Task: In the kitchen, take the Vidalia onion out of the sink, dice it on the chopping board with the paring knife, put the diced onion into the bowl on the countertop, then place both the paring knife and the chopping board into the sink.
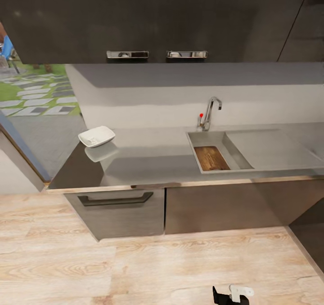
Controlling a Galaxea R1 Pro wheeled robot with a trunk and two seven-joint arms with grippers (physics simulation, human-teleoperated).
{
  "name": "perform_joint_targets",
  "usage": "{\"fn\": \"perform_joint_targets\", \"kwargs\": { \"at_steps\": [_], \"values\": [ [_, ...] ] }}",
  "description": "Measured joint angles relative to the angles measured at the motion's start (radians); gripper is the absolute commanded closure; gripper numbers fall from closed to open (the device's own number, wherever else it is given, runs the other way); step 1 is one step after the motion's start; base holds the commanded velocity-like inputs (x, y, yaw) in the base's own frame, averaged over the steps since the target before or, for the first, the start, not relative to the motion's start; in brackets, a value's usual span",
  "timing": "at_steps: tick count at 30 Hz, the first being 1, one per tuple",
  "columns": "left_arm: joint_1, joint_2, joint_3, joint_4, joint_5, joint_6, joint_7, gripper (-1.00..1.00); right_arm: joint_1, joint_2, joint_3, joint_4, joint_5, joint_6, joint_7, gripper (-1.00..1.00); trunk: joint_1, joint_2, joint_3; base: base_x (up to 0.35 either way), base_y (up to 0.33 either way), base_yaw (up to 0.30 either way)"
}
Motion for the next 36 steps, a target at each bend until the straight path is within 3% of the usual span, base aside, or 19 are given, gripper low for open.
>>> {"fn": "perform_joint_targets", "kwargs": {
  "at_steps": [13, 22, 25, 28, 30, 31, 36],
  "values": [
    [0.0, -0.001, 0.0, -0.001, 0.0, 0.0, -0.002, -1.0, 0.0, 0.001, 0.0, 0.0, 0.0, 0.0, 0.0, -1.0, 0.0, 0.0, 0.021, 0.0, 0.0, 0.0],
    [0.0, -0.086, 0.0, -0.04, 0.003, -0.002, -0.006, -1.0, 0.001, 0.001, 0.0, 0.0, 0.0, 0.0, 0.0, -1.0, 0.0, 0.0, 0.035, 0.0, 0.0, 0.0],
    [0.0, -0.101, 0.001, -0.174, 0.002, -0.001, -0.001, -1.0, 0.001, 0.001, 0.0, 0.0, 0.0, 0.0, 0.0, -1.0, 0.0, 0.0, 0.04, 0.0, 0.0, 0.0],
    [0.0, -0.075, 0.002, -0.396, 0.002, 0.003, 0.002, -1.0, 0.001, 0.001, -0.001, 0.0, 0.0, 0.0, 0.0, -1.0, 0.0, 0.0, 0.045, 0.0, 0.0, 0.0],
    [0.0, -0.067, 0.002, -0.49, 0.002, 0.005, 0.003, -1.0, 0.001, 0.0, -0.001, 0.0, 0.0, 0.0, 0.0, -1.0, 0.0, 0.0, 0.048, 0.0, 0.0, 0.0],
    [0.0, -0.062, 0.003, -0.589, 0.001, 0.008, 0.004, -1.0, 0.001, 0.0, -0.001, 0.0, 0.0, 0.0, 0.0, -1.0, 0.0, 0.0, 0.049, 0.0, 0.0, 0.0],
    [0.001, -0.057, 0.004, -0.821, -0.003, 0.01, 0.003, -1.0, 0.001, 0.0, -0.001, 0.0, 0.0, 0.0, 0.0, -1.0, 0.0, 0.0, 0.057, 0.0, 0.0, 0.0]
  ]
}}
